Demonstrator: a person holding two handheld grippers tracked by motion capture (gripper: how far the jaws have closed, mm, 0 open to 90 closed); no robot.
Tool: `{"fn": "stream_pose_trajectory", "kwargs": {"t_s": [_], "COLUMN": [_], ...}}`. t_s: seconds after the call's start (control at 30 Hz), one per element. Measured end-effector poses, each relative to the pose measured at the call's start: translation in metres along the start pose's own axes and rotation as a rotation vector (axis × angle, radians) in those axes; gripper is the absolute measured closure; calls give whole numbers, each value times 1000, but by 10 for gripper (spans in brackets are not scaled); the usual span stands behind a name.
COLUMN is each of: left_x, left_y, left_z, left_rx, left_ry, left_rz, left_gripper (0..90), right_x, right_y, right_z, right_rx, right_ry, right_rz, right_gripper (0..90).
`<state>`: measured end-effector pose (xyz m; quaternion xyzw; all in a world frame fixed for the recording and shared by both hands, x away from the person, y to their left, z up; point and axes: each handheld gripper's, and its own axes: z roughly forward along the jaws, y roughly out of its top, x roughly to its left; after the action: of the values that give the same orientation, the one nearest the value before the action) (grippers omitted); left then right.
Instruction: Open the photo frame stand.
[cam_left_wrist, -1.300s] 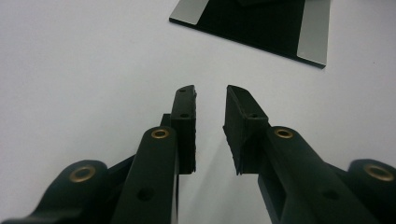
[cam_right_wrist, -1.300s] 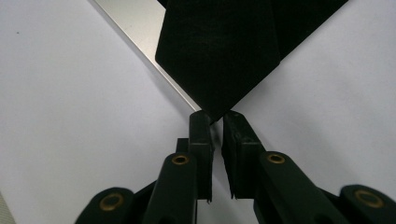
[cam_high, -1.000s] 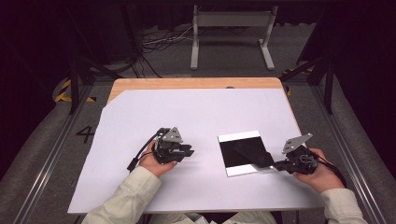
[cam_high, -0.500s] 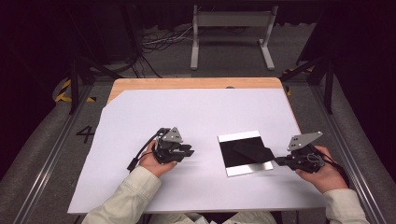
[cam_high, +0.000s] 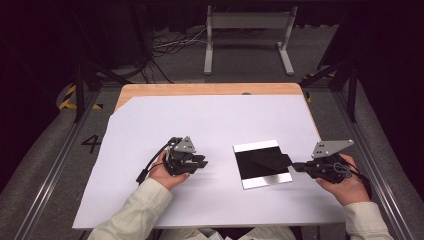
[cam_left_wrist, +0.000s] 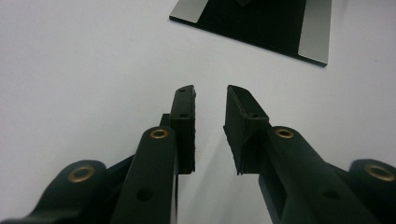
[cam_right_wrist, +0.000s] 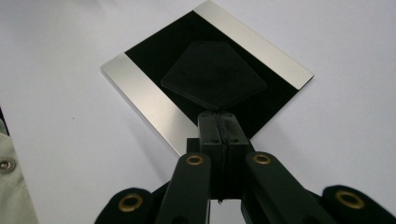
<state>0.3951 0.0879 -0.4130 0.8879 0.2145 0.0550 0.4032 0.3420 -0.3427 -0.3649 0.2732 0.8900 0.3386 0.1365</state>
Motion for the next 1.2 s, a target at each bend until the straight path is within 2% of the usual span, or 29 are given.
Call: {"fn": "stream_pose_trajectory", "kwargs": {"t_s": [0.13, 0.3, 0.67, 1.2], "left_x": [0, 0, 0, 0], "left_y": [0, 0, 0, 0], "left_z": [0, 0, 1, 1], "left_rx": [0, 1, 3, 0], "left_ry": [0, 1, 1, -1], "left_rz": [-1, 1, 3, 2], "left_gripper": [738, 738, 738, 737], "right_x": [2, 4, 6, 7], "right_y": [3, 5, 8, 7], "right_z": [-1, -2, -3, -3], "right_rx": [-32, -42, -62, -33], "right_ry": [-18, -28, -22, 2], "right_rz": [0, -2, -11, -27], "right_gripper": [899, 899, 899, 899]}}
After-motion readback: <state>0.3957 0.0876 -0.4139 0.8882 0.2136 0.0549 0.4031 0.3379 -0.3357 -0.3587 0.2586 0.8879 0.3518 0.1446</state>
